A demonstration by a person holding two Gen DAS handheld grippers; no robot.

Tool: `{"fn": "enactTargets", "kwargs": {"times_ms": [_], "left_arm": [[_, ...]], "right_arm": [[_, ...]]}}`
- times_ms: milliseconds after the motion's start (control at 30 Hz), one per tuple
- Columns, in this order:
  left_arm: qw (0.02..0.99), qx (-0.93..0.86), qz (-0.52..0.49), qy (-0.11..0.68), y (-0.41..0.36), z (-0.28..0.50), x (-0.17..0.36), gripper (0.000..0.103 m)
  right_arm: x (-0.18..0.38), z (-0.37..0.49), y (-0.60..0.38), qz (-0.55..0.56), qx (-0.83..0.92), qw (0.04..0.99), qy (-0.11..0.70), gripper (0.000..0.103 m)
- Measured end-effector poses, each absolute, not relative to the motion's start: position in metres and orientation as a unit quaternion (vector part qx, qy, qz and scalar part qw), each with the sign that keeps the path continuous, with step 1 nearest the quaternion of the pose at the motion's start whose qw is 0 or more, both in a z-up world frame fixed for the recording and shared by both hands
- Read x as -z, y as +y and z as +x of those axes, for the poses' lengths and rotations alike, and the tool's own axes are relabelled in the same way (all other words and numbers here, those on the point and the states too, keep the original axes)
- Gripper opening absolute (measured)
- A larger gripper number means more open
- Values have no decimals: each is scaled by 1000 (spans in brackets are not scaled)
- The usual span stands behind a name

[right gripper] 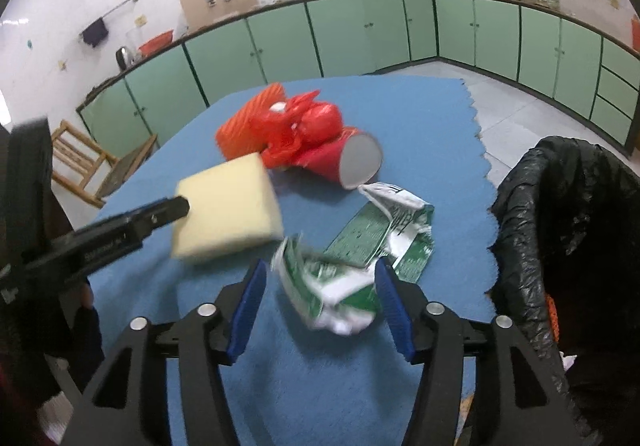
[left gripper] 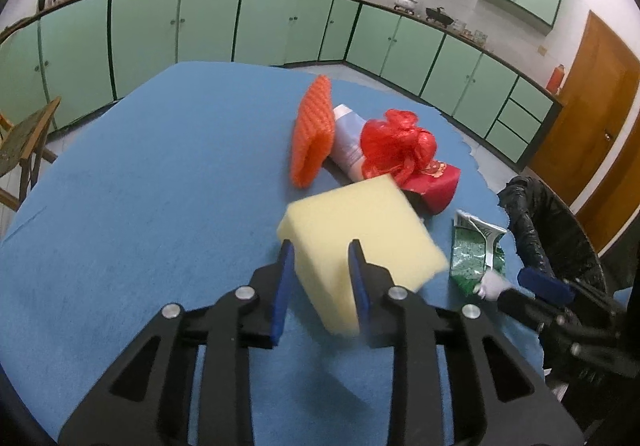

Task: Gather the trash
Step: 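Grasp the yellow sponge with the left tool while the right tool lifts the green packet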

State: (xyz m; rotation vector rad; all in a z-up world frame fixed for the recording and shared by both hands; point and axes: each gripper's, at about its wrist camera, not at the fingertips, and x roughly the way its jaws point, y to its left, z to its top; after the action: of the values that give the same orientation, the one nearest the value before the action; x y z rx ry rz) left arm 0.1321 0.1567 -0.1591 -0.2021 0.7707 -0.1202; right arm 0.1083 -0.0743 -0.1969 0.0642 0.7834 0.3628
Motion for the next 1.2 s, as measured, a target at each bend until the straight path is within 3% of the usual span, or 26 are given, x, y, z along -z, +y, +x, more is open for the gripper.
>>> {"fn": "enactTargets", "kwargs": {"times_ms": [167,367,633,833,1100,1200], "left_arm": [[920,55,-100,375,158,132,160,34],[922,57,-92,372,152,130,160,56],[922,77,-76,373,134,127,161,81],[921,82,-73,374,127,132,163,84],[914,81,-63,394,124,136,173,84],[911,77,-56,401,122,138,177,79]], "right_arm": [[197,104,-64,-5,-175,911,374,64],[211,113,-71,-4,-159,914,373,63],[213,117,-68,-29,-176,914,363,43],[212,118,-82,-10,-173,917,360,44],[217,119,-85,-17,-167,915,368,53],[221,119,-85,-16,-162,914,371,56]]}}
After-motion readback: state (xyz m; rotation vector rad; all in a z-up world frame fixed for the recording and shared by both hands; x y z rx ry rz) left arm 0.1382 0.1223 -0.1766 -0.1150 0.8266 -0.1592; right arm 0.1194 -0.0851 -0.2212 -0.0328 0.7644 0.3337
